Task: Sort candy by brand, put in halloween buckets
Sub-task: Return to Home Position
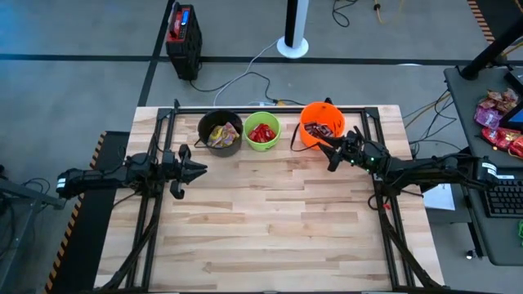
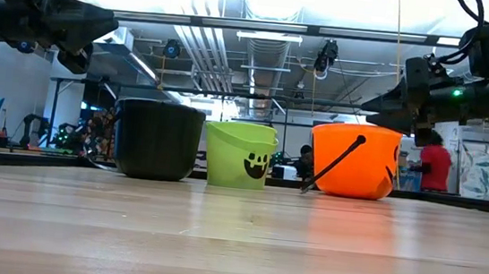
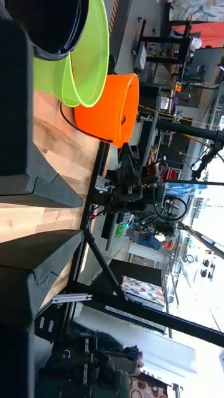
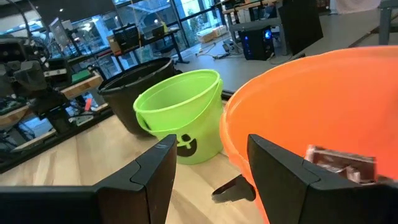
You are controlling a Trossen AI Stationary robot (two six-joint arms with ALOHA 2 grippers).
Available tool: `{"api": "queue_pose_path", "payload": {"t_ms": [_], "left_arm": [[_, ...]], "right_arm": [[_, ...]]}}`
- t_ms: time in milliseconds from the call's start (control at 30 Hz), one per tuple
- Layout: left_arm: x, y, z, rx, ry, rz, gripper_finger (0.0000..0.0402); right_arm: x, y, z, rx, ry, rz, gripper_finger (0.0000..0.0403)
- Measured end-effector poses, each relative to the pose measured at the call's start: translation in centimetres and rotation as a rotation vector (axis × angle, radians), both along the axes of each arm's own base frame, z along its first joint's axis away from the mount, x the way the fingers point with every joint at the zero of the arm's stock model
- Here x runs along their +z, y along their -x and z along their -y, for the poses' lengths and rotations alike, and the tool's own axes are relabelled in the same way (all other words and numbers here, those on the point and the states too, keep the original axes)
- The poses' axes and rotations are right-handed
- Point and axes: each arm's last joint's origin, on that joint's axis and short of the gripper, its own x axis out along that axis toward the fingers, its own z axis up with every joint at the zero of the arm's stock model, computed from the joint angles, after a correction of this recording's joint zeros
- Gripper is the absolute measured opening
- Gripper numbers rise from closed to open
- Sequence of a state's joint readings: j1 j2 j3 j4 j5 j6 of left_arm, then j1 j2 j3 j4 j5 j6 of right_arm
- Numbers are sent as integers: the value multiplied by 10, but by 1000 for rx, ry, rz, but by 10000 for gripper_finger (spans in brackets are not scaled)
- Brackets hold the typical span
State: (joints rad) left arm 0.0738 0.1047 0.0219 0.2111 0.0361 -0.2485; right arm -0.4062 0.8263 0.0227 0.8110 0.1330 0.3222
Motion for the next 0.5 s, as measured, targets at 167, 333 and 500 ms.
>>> {"api": "queue_pose_path", "payload": {"t_ms": [167, 333, 500], "left_arm": [[0, 0, 0, 0, 0, 0, 52], [0, 0, 0, 0, 0, 0, 52], [0, 0, 0, 0, 0, 0, 52]], "right_arm": [[8, 4, -12, 66, 10, 27, 189], [18, 9, -32, 193, 28, 86, 189], [37, 22, -46, 285, 69, 252, 189]]}}
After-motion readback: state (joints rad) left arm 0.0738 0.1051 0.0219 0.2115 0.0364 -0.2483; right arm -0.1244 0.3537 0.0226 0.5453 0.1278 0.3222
